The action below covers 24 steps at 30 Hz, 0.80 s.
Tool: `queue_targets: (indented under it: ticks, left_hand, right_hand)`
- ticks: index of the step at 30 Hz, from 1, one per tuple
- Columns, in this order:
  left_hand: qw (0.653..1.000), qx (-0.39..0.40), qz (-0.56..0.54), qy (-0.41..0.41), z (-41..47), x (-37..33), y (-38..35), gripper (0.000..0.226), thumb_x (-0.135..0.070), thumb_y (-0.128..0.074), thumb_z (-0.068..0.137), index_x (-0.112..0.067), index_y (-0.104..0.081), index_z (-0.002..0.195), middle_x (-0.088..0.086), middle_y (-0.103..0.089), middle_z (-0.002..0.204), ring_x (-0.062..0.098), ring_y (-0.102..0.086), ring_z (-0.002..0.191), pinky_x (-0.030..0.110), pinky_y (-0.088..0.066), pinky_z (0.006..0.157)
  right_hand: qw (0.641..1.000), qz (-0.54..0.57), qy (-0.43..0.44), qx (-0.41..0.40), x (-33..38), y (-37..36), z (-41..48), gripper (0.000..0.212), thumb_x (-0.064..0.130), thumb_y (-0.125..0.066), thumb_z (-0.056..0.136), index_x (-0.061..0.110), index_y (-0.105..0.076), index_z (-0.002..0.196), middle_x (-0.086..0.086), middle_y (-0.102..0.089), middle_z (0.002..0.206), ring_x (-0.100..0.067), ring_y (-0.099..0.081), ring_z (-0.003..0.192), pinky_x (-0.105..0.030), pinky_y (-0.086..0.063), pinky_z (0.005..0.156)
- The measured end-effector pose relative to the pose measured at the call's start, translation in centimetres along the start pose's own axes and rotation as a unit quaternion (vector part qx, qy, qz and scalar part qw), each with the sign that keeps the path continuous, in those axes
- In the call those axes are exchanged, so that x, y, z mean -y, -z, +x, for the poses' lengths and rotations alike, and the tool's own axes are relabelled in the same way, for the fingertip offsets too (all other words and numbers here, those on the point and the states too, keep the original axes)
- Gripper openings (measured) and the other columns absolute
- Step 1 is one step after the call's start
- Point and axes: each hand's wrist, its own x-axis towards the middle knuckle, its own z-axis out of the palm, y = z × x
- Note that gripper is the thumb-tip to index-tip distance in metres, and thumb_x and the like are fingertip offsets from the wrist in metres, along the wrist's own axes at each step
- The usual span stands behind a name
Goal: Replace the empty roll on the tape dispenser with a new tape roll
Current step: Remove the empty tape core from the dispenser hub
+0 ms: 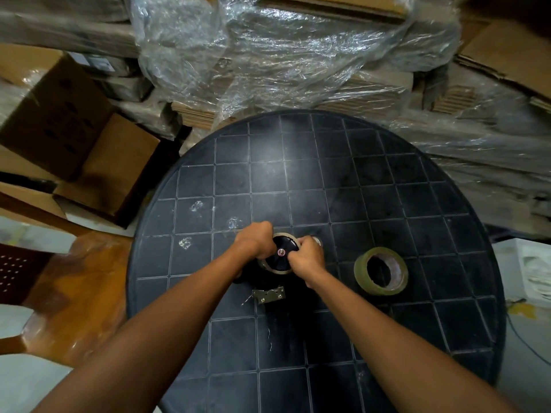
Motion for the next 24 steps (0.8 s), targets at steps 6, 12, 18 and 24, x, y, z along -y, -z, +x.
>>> queue_targets:
  ticks: [6, 12, 18, 24]
  left_hand:
    - [0.995, -0.094, -0.014, 0.019, -2.9, -1.0, -1.0, 0.027, -0.014, -0.059, 0.084, -0.004, -0.054, 0.108, 0.019, -0.065, 0.114, 0.04, -0.06, 0.108, 0.042, -0.047, 0.081]
    - [0.991, -0.128, -0.018, 0.027, -2.8, -1.2, -1.4, 0.022, -0.009, -0.055, 0.086, -0.005, -0.056, 0.107, 0.019, -0.065, 0.114, 0.039, -0.061, 0.107, 0.041, -0.047, 0.08]
    - [0.987, -0.154, -0.019, 0.03, -2.5, -1.1, -1.9, 0.019, -0.006, -0.053, 0.086, -0.005, -0.058, 0.104, 0.018, -0.067, 0.111, 0.039, -0.062, 0.105, 0.041, -0.048, 0.079]
    - [0.982, -0.188, -0.025, 0.017, -2.6, -0.8, -2.7, 0.017, -0.004, -0.052, 0.086, -0.004, -0.054, 0.103, 0.018, -0.067, 0.106, 0.039, -0.063, 0.1, 0.043, -0.048, 0.076]
  right_hand:
    - [0.995, -0.005, 0.002, -0.095, 0.2, -0.5, -2.2, 0.025, 0.001, -0.064, 0.081, 0.008, -0.066, 0.104, -0.014, -0.065, 0.115, -0.032, -0.063, 0.103, -0.037, -0.053, 0.084]
    - [0.995, -0.019, -0.033, -0.096, 0.9, -0.3, -2.0, 0.029, 0.01, -0.073, 0.079, 0.011, -0.071, 0.108, -0.012, -0.07, 0.114, -0.031, -0.067, 0.103, -0.034, -0.054, 0.081]
    - [0.991, -0.026, -0.057, -0.121, 1.4, -0.3, -1.9, 0.027, 0.014, -0.075, 0.079, 0.015, -0.073, 0.106, -0.01, -0.071, 0.114, -0.032, -0.067, 0.105, -0.033, -0.054, 0.081]
    - [0.988, -0.027, -0.041, -0.144, 1.3, -0.5, -2.7, 0.032, 0.008, -0.077, 0.079, 0.01, -0.066, 0.11, -0.011, -0.067, 0.118, -0.03, -0.065, 0.108, -0.034, -0.053, 0.081]
